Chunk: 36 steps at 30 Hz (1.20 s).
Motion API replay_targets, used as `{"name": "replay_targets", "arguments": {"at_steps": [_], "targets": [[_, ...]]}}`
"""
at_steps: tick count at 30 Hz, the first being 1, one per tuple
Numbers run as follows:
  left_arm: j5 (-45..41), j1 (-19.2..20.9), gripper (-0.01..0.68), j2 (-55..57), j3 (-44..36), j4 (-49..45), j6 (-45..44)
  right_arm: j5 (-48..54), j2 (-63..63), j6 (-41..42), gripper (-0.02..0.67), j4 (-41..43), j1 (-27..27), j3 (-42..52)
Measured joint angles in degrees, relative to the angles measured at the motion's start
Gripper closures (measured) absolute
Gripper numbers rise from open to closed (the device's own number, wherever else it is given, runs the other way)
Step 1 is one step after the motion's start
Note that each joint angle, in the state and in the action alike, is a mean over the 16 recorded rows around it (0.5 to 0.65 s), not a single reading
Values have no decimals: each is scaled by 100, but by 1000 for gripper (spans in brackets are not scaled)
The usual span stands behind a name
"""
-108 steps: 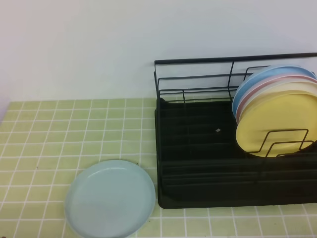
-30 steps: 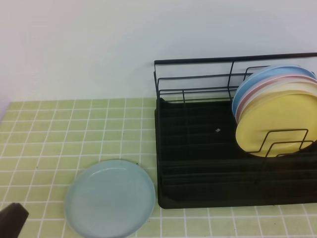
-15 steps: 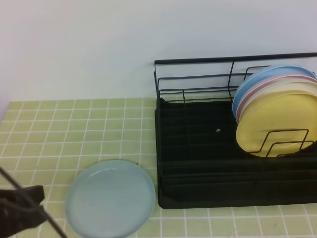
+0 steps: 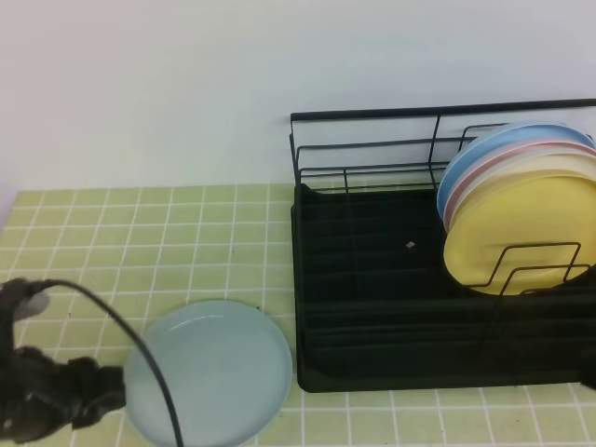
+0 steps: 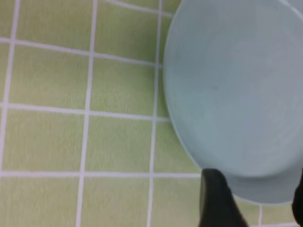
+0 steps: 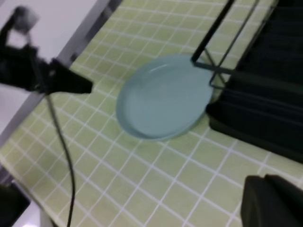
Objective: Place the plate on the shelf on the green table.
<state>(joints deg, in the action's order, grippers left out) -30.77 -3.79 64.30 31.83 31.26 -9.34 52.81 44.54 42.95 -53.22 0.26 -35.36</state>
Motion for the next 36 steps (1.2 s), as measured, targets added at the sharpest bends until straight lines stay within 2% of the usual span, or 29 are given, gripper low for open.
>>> {"name": "replay_targets", "arguments": {"at_steps": [6,16,30,36], "targets": [[-393,70,350,890,664,-308,44,343,0,169,652,-284,108,0],[-856,386,351,2169,1608,-344,-299,850,0,206,652,-381,180,0],[-833,517,360,3460,1968,488,-1216,1123,0,220,652,-417,180,0],[-781,517,413,3615,2002,636,-1408,1158,0,230,652,-417,180,0]]}}
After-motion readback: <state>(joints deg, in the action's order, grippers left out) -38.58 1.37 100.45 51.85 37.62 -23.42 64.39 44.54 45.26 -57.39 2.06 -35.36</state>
